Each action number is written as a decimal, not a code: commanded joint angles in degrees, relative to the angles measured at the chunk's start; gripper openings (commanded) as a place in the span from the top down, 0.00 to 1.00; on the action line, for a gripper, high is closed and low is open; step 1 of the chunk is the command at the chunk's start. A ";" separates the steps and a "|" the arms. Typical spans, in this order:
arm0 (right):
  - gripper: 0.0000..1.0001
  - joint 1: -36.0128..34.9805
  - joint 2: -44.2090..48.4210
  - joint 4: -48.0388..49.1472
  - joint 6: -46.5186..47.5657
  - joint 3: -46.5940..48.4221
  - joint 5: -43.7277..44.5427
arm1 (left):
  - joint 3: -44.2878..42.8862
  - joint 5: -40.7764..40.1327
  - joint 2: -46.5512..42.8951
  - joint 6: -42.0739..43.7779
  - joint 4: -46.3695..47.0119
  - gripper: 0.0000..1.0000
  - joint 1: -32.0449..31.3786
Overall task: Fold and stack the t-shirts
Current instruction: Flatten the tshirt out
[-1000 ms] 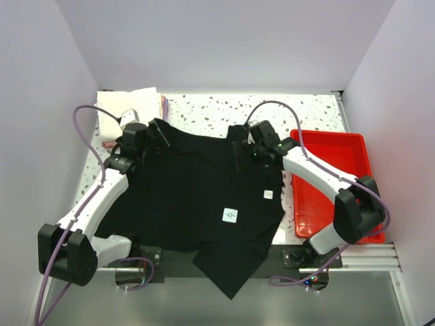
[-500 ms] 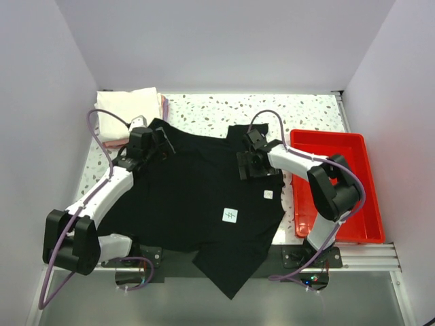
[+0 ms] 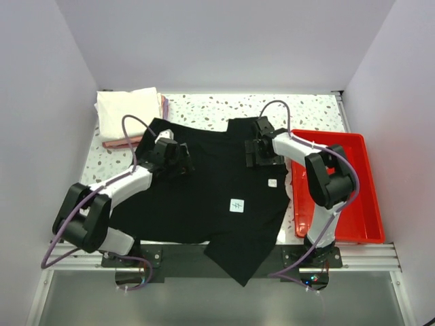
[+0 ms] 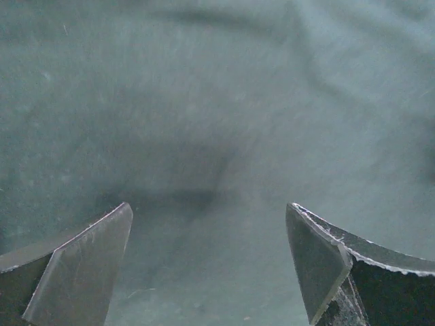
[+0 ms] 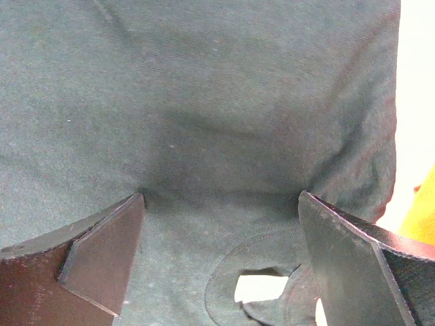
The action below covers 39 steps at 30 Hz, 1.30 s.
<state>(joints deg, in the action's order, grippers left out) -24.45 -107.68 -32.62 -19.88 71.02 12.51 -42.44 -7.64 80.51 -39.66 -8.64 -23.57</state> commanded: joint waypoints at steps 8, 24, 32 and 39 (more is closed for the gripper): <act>0.01 5.02 -9.30 -2.27 4.15 9.48 3.57 | -5.54 -1.06 11.06 -0.69 4.43 0.00 -0.60; 0.01 7.48 -12.03 -4.29 5.90 16.95 4.18 | -16.37 -7.48 19.78 -0.24 -4.71 0.00 -0.60; 0.01 7.40 -6.50 -6.83 6.34 19.68 1.82 | -13.29 -7.04 6.18 1.34 -6.82 0.00 -0.69; 0.01 3.71 3.25 -6.23 2.75 10.66 1.11 | -7.85 -13.43 -3.42 -4.10 -14.81 0.00 -0.16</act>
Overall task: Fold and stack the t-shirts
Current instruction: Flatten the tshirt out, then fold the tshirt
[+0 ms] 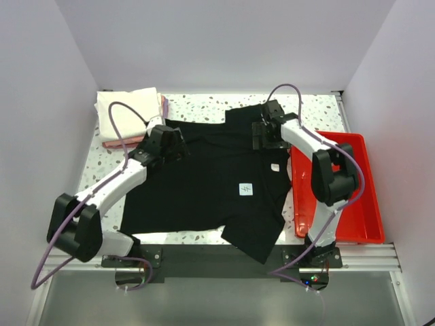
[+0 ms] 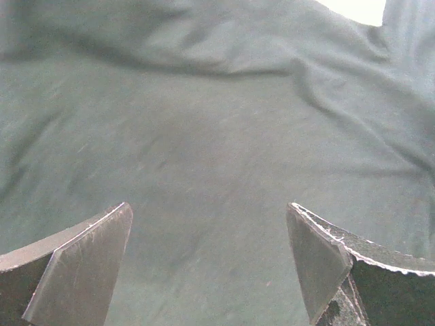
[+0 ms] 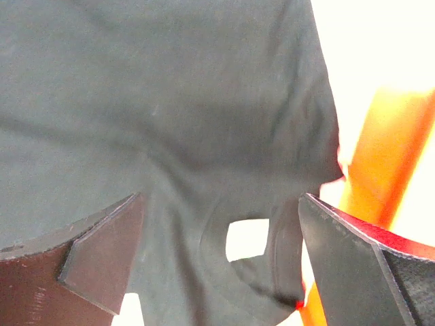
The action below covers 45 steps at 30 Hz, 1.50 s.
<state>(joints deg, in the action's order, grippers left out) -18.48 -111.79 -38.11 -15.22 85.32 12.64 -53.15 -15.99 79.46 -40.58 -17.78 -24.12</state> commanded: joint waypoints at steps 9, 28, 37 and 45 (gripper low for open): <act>0.01 -7.36 19.32 4.00 -6.14 -16.23 -3.57 | 17.27 -10.20 -21.61 -19.52 -24.14 0.00 9.97; 0.01 -6.13 6.25 7.26 -6.13 -15.63 -0.87 | 13.95 -3.00 -4.86 -11.81 -3.14 0.00 12.60; 0.01 -3.41 -0.80 6.38 -7.01 -11.05 1.42 | 11.14 -2.29 1.92 -9.78 -2.52 0.00 14.19; 0.01 -2.35 -0.98 5.85 -7.10 -10.17 1.95 | 6.22 -1.77 10.70 -8.82 -3.05 0.00 15.50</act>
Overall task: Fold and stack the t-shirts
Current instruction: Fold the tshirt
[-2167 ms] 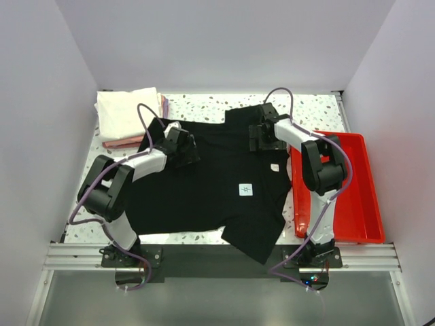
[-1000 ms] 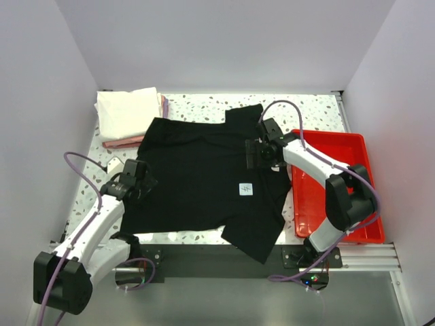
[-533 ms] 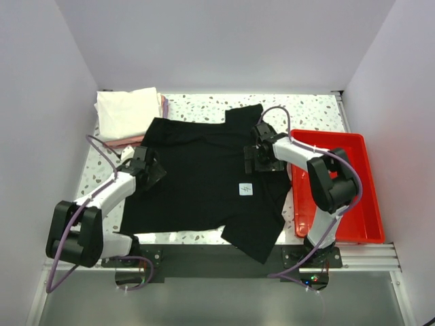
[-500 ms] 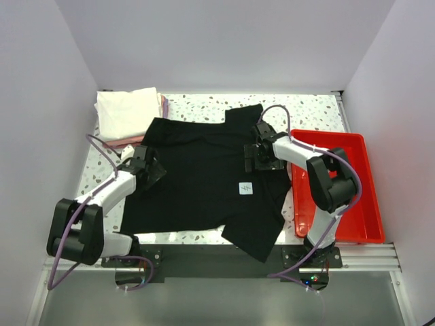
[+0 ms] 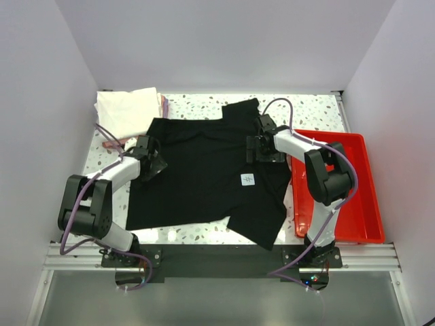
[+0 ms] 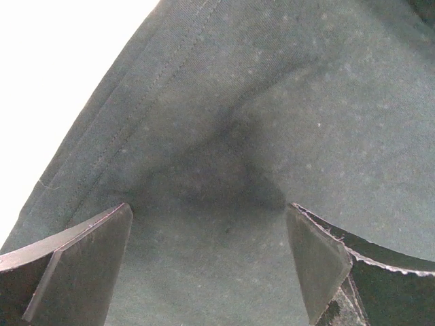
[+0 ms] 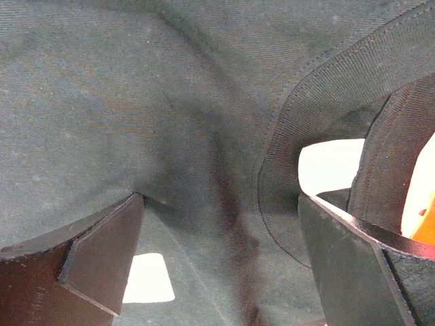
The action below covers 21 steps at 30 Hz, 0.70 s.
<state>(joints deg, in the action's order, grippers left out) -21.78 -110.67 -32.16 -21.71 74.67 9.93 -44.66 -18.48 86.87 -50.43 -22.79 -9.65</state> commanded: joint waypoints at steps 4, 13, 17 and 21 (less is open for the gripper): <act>0.01 0.86 -0.69 0.34 -0.96 -0.49 3.60 | -5.08 0.37 6.03 2.09 1.34 0.00 1.65; 0.01 0.95 2.83 -0.53 -0.08 0.20 2.46 | -6.58 2.84 1.56 4.03 -2.69 0.00 1.56; 0.01 0.86 7.38 -0.62 0.01 1.27 2.11 | -3.25 1.25 -6.87 1.58 -10.33 0.00 1.65; 0.01 0.95 11.17 -0.09 0.09 -0.05 1.67 | 3.08 3.09 -18.72 -3.60 -17.80 0.00 1.56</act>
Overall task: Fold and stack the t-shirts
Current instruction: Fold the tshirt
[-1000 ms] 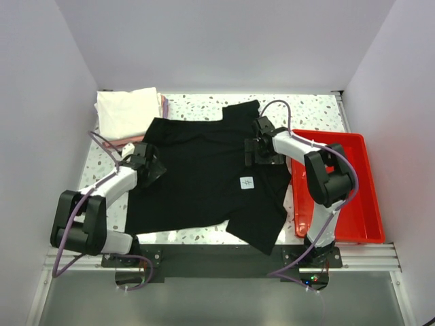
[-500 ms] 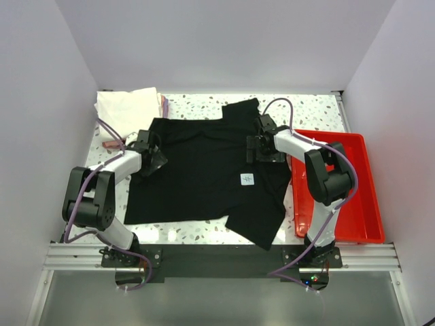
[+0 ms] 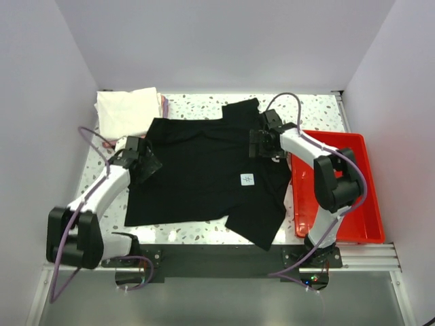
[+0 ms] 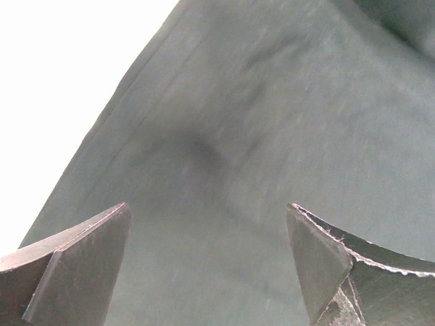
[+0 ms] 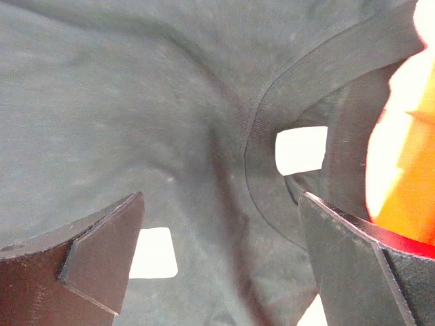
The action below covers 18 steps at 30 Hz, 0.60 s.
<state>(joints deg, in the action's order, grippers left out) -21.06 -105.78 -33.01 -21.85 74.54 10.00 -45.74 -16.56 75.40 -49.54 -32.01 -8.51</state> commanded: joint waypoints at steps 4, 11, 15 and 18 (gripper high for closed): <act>0.01 0.23 8.04 1.28 0.22 -1.85 0.46 | 13.20 6.71 -16.31 -11.87 -12.37 0.00 -2.46; 0.01 0.14 8.22 2.52 0.40 -2.65 -1.91 | 21.38 7.69 -31.35 -32.45 -19.23 0.00 -19.59; 0.01 0.23 8.39 2.25 0.75 -2.91 -2.09 | 23.84 7.24 -28.21 -35.53 -15.98 0.00 -19.96; 0.01 0.14 8.92 2.25 0.84 -3.53 -1.83 | 25.61 6.90 -21.10 -38.69 -13.43 0.00 -20.05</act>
<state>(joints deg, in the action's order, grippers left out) -20.97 -98.19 -31.90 -21.56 71.50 8.01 -23.64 -9.15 48.71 -81.34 -47.57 -28.16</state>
